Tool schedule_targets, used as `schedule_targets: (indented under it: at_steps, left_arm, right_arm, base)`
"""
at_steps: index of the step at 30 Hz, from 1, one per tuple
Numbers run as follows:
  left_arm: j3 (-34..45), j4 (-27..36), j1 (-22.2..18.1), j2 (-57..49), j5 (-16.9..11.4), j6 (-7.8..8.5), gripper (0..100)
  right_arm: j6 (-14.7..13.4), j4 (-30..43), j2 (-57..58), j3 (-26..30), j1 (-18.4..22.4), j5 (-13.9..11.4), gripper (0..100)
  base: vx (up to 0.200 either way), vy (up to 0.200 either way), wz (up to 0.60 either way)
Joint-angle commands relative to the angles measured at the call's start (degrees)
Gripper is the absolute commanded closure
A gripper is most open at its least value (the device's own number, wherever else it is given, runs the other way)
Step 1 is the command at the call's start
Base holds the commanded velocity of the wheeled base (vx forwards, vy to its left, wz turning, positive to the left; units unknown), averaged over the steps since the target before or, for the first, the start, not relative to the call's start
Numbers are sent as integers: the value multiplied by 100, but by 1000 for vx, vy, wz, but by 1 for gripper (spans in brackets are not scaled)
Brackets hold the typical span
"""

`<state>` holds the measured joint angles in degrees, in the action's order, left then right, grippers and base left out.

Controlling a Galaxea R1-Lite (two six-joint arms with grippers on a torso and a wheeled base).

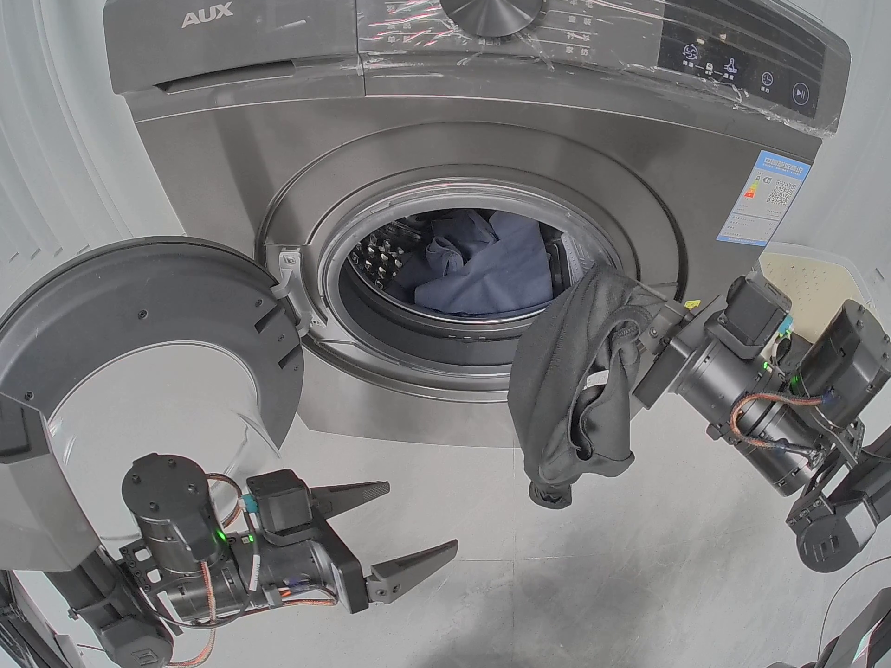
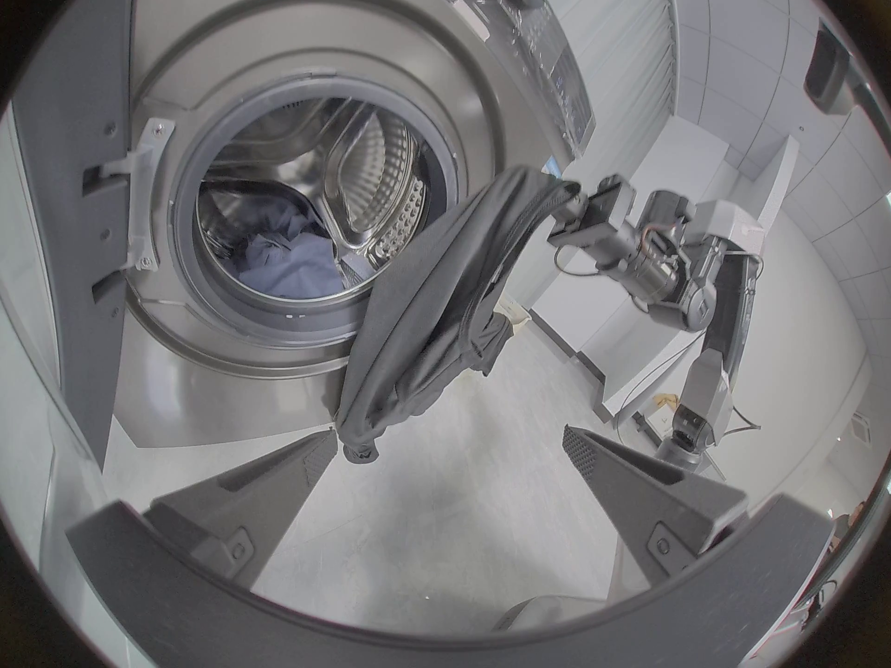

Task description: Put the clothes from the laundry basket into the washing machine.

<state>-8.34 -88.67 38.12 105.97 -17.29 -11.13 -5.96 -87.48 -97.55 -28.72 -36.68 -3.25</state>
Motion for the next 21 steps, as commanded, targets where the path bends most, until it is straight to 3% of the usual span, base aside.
schedule_targets:
  at_steps: [1,6,12,21]
  left_arm:
    - [-186,-1,46,503,-3,111,0]
    - [-511,-1,73,908,-3,278,0]
    - [-1029,-1,292,1338,-64,243,0]
    - [-2014,-1,196,2200,-12,225,0]
  right_arm:
    - [25,38,-10,-178,-50,220,100]
    - [16,249,-10,-318,-102,440,100]
    - [-45,267,-54,-336,-313,607,100]
    - [-107,258,-62,-353,-498,607,100]
  base:
    - [0,0,0]
    - [0,0,0]
    - [0,0,0]
    - [0,0,0]
